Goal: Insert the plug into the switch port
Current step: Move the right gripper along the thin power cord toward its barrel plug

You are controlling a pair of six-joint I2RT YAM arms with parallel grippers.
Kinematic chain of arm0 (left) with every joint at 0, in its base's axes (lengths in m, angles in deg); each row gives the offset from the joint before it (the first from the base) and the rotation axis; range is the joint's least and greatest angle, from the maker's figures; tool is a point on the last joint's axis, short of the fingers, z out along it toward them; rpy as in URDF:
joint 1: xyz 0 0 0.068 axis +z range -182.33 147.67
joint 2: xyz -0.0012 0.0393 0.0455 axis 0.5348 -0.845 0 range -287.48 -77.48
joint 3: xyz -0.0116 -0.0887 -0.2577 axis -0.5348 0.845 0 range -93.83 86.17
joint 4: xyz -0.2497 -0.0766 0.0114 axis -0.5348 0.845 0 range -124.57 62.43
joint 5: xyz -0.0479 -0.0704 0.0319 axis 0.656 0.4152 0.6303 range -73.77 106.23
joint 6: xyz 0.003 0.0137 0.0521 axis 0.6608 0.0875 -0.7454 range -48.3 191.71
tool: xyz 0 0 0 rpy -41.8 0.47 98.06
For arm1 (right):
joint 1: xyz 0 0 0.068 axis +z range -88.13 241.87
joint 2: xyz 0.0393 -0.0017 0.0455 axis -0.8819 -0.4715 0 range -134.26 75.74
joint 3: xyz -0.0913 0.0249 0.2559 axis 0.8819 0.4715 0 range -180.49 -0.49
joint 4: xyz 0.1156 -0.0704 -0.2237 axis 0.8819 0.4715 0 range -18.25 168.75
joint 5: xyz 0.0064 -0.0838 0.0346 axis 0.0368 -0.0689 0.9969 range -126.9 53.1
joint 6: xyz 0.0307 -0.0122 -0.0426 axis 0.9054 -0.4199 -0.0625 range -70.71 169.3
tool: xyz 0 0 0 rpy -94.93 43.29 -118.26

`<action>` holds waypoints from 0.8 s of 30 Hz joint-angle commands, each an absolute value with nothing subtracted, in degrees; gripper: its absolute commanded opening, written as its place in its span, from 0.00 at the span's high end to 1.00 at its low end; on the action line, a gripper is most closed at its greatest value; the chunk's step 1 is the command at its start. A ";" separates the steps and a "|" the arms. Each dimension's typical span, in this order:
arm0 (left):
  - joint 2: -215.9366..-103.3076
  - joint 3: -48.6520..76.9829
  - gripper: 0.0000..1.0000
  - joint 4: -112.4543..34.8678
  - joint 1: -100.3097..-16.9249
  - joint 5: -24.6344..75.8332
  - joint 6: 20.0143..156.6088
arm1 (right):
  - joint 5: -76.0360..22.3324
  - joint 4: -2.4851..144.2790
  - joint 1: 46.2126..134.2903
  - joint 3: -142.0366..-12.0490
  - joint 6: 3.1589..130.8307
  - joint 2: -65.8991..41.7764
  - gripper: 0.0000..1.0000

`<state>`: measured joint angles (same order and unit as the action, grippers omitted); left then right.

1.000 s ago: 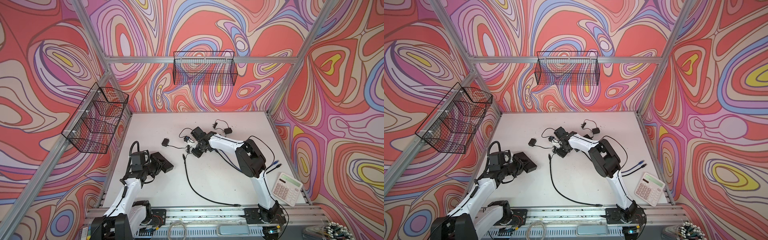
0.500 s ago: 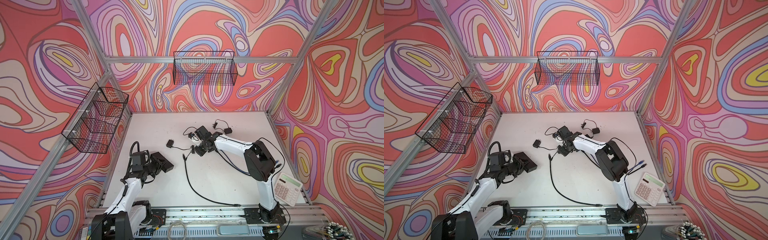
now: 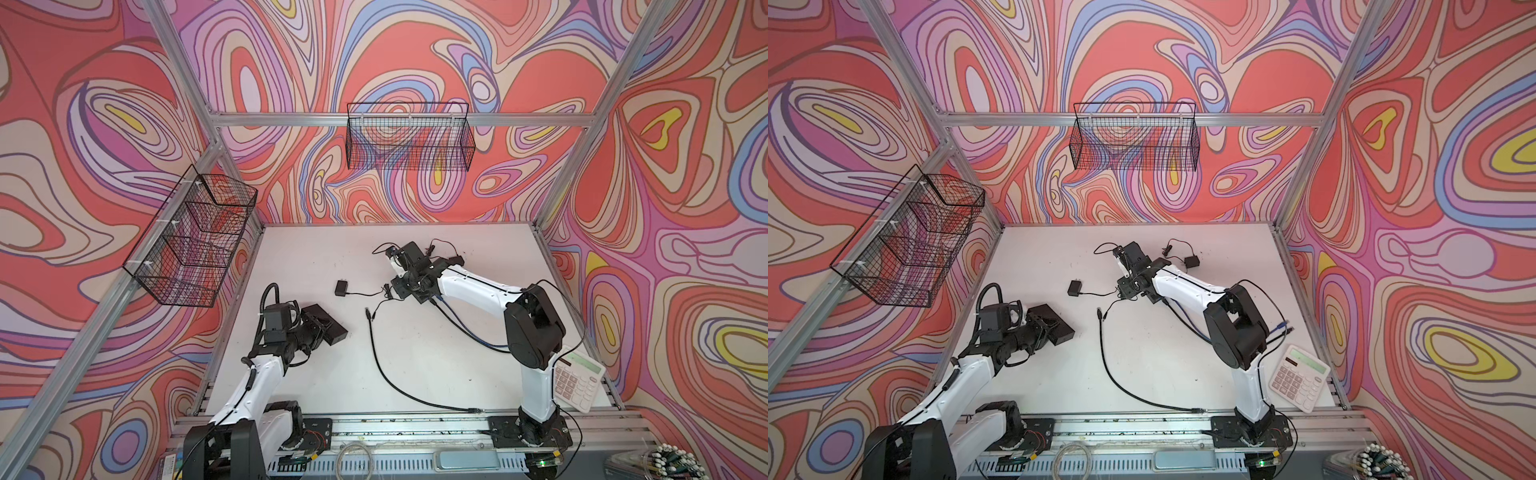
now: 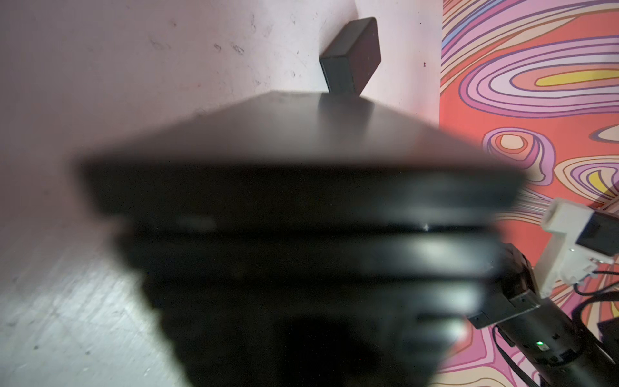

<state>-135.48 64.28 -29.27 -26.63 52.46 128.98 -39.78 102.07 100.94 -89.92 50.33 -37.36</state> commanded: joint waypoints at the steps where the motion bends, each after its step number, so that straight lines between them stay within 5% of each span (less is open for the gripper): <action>1: -135.75 65.12 0.78 -32.11 -26.19 53.63 129.42 | -35.07 103.19 100.98 -89.56 50.55 -36.48 1.00; 13: -134.92 65.02 0.78 -31.49 -26.24 53.81 129.27 | -31.15 108.86 100.98 -94.29 40.42 -45.00 0.80; 24: -134.32 64.25 0.78 -30.47 -26.21 54.01 128.66 | -32.27 109.83 100.99 -98.87 38.16 -50.31 0.77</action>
<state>-134.97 65.02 -29.91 -26.63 52.92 128.96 -31.56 109.09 100.94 -97.13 39.51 -49.05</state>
